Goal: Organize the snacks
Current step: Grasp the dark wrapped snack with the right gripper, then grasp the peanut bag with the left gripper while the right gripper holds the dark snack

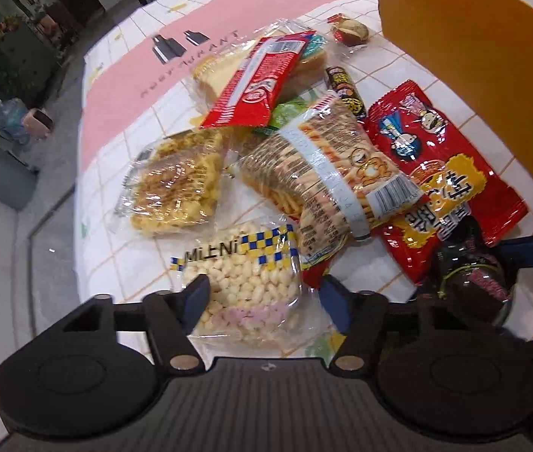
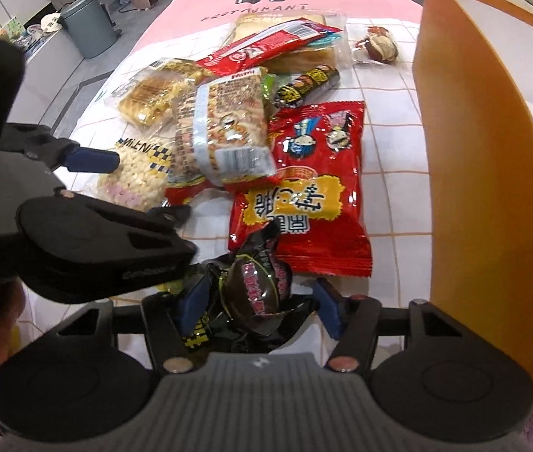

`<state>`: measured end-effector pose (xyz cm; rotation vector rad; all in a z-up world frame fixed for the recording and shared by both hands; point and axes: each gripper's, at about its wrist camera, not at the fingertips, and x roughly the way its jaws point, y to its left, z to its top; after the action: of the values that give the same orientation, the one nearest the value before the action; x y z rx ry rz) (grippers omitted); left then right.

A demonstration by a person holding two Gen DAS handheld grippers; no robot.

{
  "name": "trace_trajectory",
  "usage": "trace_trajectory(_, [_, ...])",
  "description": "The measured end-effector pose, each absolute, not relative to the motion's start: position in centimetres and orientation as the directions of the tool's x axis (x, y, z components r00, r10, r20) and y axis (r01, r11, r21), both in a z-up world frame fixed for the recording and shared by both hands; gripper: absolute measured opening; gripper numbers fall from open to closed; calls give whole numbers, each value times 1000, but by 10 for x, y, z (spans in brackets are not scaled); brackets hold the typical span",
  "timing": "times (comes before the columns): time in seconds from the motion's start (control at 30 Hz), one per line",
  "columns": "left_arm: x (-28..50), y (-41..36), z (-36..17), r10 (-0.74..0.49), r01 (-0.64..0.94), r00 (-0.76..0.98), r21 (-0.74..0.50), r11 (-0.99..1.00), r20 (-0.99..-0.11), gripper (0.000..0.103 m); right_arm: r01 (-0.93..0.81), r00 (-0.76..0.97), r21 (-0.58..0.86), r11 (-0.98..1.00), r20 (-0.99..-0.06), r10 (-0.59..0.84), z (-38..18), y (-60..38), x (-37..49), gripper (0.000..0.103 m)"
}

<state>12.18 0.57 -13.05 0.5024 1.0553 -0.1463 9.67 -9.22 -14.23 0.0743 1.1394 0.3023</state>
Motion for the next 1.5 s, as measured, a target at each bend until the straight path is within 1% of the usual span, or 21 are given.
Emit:
trace_trajectory(0.13, [115,3,-123,128,351,520,347,870,-845,45,-199,385,206,958,-883,269,-142,-93,95,56])
trace_trajectory(0.17, [113,1,-121,129,352,524,352,867,-842,32,-201,388,203,958,-882,268,-141,-93,94,55])
trace_trajectory(0.2, [111,1,-119,123,357,522,347,867,-844,25,-202,390,200,959,-881,266,-140,-94,93,53])
trace_trajectory(0.23, [110,1,-118,115,360,510,333,872,-852,4,-202,392,198,959,-881,265,-139,-94,93,50])
trace_trajectory(0.27, [109,2,-117,117,350,501,325,879,-857,0,-201,395,197,959,-880,264,-139,-95,93,50])
trace_trajectory(0.43, [101,2,-108,135,327,531,350,878,-836,0,-198,397,201,960,-879,266,-136,-98,90,50])
trace_trajectory(0.53, [94,1,-100,116,327,535,332,885,-837,0,-202,401,199,959,-876,267,-133,-98,86,49])
trace_trajectory(0.57, [93,1,-96,99,328,527,310,892,-844,3,-202,402,202,958,-875,269,-131,-98,85,49])
trace_trajectory(0.6, [93,3,-93,80,326,514,281,903,-854,7,-200,403,207,958,-873,273,-129,-99,84,49])
trace_trajectory(0.63, [94,5,-90,56,318,508,247,915,-860,16,-200,406,211,957,-871,277,-127,-100,82,48])
trace_trajectory(0.67, [93,8,-86,23,307,502,203,930,-864,29,-200,411,214,956,-868,280,-123,-102,80,47])
trace_trajectory(0.7, [94,10,-83,-8,297,496,161,941,-868,36,-199,420,216,956,-863,282,-120,-104,77,45])
trace_trajectory(0.73, [96,12,-79,-39,285,494,120,951,-869,49,-197,427,216,956,-859,282,-117,-105,75,45])
trace_trajectory(0.77, [96,12,-77,-55,279,495,99,955,-867,55,-195,435,216,957,-855,282,-114,-107,73,44])
trace_trajectory(0.87, [102,8,-77,-52,259,496,91,962,-867,55,-188,473,208,960,-837,274,-108,-111,70,44])
trace_trajectory(0.97, [112,5,-80,-55,245,487,76,966,-872,54,-185,528,159,970,-816,234,-103,-112,76,44])
trace_trajectory(1.03, [121,7,-81,-80,222,474,32,974,-877,57,-181,566,142,973,-794,221,-99,-113,82,44])
trace_trajectory(1.17, [136,9,-91,-121,184,427,-45,982,-896,57,-193,592,112,975,-779,206,-105,-111,95,43])
trace_trajectory(1.37, [147,5,-106,-79,163,408,-13,987,-909,59,-220,578,67,973,-795,186,-119,-104,100,45])
trace_trajectory(1.5, [151,6,-114,-67,159,394,-4,987,-917,59,-213,553,67,975,-814,176,-127,-104,105,50])
